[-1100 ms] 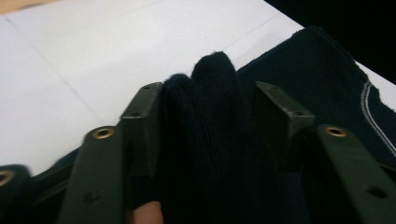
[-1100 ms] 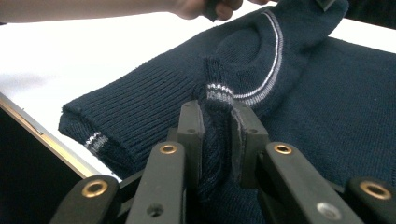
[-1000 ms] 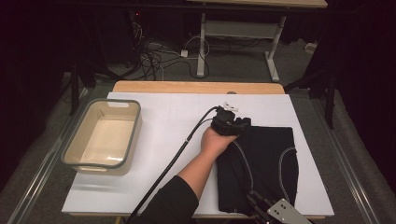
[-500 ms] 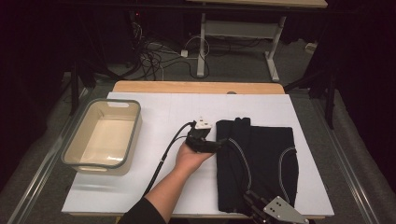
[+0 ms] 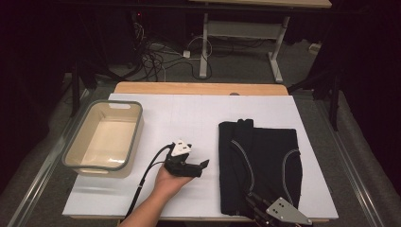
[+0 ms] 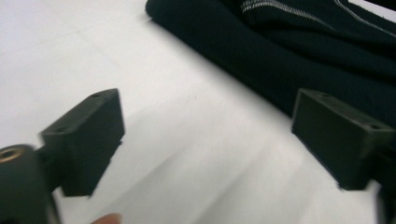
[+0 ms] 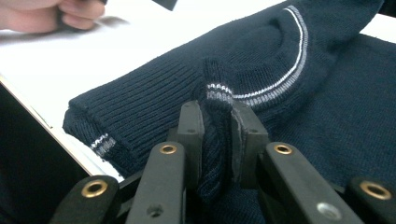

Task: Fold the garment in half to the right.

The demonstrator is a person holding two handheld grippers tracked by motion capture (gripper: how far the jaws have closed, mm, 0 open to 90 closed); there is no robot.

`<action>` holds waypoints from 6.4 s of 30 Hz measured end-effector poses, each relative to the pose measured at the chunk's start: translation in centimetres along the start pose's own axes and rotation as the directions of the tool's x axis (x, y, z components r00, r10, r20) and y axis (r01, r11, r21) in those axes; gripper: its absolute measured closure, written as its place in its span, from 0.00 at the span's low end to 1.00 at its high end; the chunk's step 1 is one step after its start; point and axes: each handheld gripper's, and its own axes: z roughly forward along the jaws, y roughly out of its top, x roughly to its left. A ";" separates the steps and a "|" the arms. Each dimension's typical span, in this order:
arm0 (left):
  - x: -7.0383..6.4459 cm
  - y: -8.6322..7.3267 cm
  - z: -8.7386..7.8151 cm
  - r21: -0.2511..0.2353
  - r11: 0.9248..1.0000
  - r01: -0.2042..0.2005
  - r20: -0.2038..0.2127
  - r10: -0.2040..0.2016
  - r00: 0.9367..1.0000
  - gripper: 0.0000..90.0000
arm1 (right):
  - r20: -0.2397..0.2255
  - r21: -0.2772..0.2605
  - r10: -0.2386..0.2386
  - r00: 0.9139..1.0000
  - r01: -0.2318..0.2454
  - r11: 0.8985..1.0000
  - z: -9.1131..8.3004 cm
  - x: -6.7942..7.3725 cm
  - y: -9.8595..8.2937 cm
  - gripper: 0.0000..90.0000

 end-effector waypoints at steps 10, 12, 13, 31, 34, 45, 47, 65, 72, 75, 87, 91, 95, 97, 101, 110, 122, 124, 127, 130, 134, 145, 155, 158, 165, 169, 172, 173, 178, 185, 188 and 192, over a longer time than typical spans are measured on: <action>0.7 -2.9 -4.0 -0.014 0.999 -0.047 -0.047 0.046 0.998 0.00 | 0.001 0.001 -0.001 1.000 0.001 1.000 0.2 0.2 0.1 0.85; 0.7 -3.0 -4.3 -0.040 0.999 -0.035 -0.036 0.033 0.999 0.00 | 0.002 -0.001 0.000 1.000 0.000 1.000 0.2 0.3 0.0 0.85; 0.8 -3.0 -4.3 -0.051 0.998 -0.036 -0.030 0.034 0.999 0.00 | 0.004 -0.001 0.000 1.000 0.000 1.000 0.2 0.3 0.1 0.85; 1.1 -3.4 -4.5 -0.100 0.994 -0.045 0.037 0.049 0.998 0.00 | 0.105 -0.010 0.085 0.991 -0.084 0.996 -3.5 -1.6 -1.1 0.82; 1.0 -3.4 -4.5 -0.103 0.993 -0.053 0.034 0.057 0.998 0.00 | 0.105 -0.001 0.113 0.988 -0.114 0.993 -3.9 -2.1 -1.6 0.77; 0.8 -3.5 -4.6 -0.108 0.992 -0.062 0.018 0.065 0.998 0.00 | 0.107 -0.056 0.119 0.987 -0.114 0.992 -2.9 -2.8 2.8 0.31; 0.8 -3.5 -4.6 -0.108 0.992 -0.061 0.018 0.064 0.998 0.00 | 0.094 -0.009 0.112 0.989 -0.112 0.994 -1.1 -3.0 3.5 0.26; 0.9 -3.5 -4.6 -0.108 0.993 -0.050 0.025 0.053 0.998 0.00 | 0.152 0.054 0.160 0.975 -0.170 0.984 -0.7 -6.3 1.2 0.92; 1.0 -3.5 -4.5 -0.108 0.993 -0.049 0.028 0.052 0.998 0.00 | 0.186 0.077 0.189 0.964 -0.206 0.976 -2.2 -8.0 -0.5 0.86; 1.0 -3.5 -4.5 -0.107 0.993 -0.049 0.027 0.052 0.998 0.00 | 0.177 0.051 0.209 0.962 -0.221 0.974 -2.6 -8.1 -0.3 0.75; 0.9 -3.5 -4.5 -0.109 0.993 -0.051 0.031 0.055 0.998 0.00 | 0.194 0.041 0.186 0.963 -0.198 0.979 -0.2 -9.3 2.0 0.58; 0.9 -3.5 -4.5 -0.104 0.993 -0.056 0.027 0.059 0.998 0.00 | 0.213 0.058 0.185 0.960 -0.201 0.978 0.9 -10.9 3.0 0.55; 0.9 -3.4 -4.5 -0.102 0.993 -0.054 0.025 0.057 0.998 0.00 | 0.242 0.076 0.203 0.949 -0.227 0.971 2.2 -12.8 3.5 0.55; 0.8 -3.4 -4.5 -0.102 0.993 -0.058 0.023 0.061 0.998 0.00 | 0.244 0.081 0.227 0.943 -0.254 0.964 2.9 -13.8 3.6 0.55; 0.8 -3.5 -4.5 -0.101 0.993 -0.059 0.020 0.061 0.998 0.00 | 0.267 0.115 0.239 0.934 -0.278 0.954 4.3 -15.2 3.7 0.55; 0.8 -3.5 -4.5 -0.103 0.993 -0.055 0.021 0.057 0.998 0.00 | 0.278 0.170 0.242 0.930 -0.295 0.940 6.7 -16.6 4.2 0.53; 0.7 -3.5 -4.5 -0.104 0.993 -0.061 0.017 0.063 0.998 0.00 | 0.224 0.186 0.287 0.931 -0.330 0.925 8.0 -16.5 3.5 0.71; 0.7 -3.5 -4.5 -0.103 0.993 -0.061 0.016 0.063 0.998 0.00 | 0.221 0.179 0.261 0.940 -0.302 0.936 7.9 -16.2 3.6 0.84; 0.8 -3.5 -4.5 -0.103 0.993 -0.059 0.018 0.061 0.998 0.00 | 0.244 0.171 0.213 0.946 -0.258 0.951 7.8 -15.6 3.8 0.88; 0.8 -3.5 -4.5 -0.103 0.993 -0.058 0.018 0.060 0.998 0.00 | 0.259 0.128 0.212 0.942 -0.251 0.959 6.8 -15.4 4.4 0.88; 0.8 -3.5 -4.5 -0.103 0.993 -0.057 0.019 0.059 0.998 0.00 | 0.287 0.071 0.189 0.939 -0.218 0.973 4.7 -15.2 6.4 0.88; 0.8 -3.5 -4.5 -0.103 0.993 -0.055 0.020 0.057 0.998 0.00 | 0.387 0.028 0.174 0.906 -0.200 0.979 1.4 -17.1 8.7 0.88; 0.9 -3.5 -4.5 -0.103 0.993 -0.054 0.023 0.057 0.998 0.00 | 0.423 0.132 0.243 0.873 -0.325 0.936 4.5 -20.4 3.3 0.88; 0.8 -3.5 -4.5 -0.104 0.993 -0.057 0.023 0.059 0.998 0.00 | 0.414 0.124 0.276 0.867 -0.354 0.927 4.9 -20.7 2.4 0.84; 0.8 -3.5 -4.5 -0.103 0.993 -0.055 0.023 0.058 0.998 0.00 | 0.365 0.098 0.249 0.897 -0.303 0.948 2.3 -18.8 3.7 0.57; 0.8 -3.5 -4.5 -0.103 0.993 -0.058 0.019 0.061 0.998 0.00 | 0.314 0.074 0.241 0.918 -0.277 0.958 -0.3 -15.8 3.3 0.58; 0.8 -3.5 -4.5 -0.103 0.993 -0.058 0.017 0.060 0.998 0.00 | 0.278 0.073 0.217 0.936 -0.246 0.967 -1.9 -13.0 2.5 0.58; 0.8 -3.5 -4.5 -0.103 0.993 -0.058 0.017 0.060 0.998 0.00 | 0.263 0.067 0.217 0.940 -0.242 0.968 -2.5 -12.0 2.2 0.58; 0.8 -3.4 -4.5 -0.102 0.993 -0.053 0.016 0.055 0.998 0.00 | 0.204 0.046 0.197 0.959 -0.210 0.977 -4.5 -7.7 1.1 0.59; 0.9 -3.4 -4.5 -0.099 0.994 -0.047 0.010 0.048 0.999 0.00 | 0.158 0.094 0.142 0.977 -0.158 0.983 -3.6 -4.1 0.2 0.54; 0.9 -3.4 -4.4 -0.101 0.994 -0.049 0.011 0.050 0.999 0.00 | 0.185 0.144 0.137 0.973 -0.165 0.976 -2.8 -4.3 -0.9 0.57; 0.9 -3.4 -4.4 -0.098 0.994 -0.047 0.013 0.049 0.999 0.00 | 0.180 0.139 0.137 0.974 -0.163 0.977 -3.0 -4.7 -1.7 0.84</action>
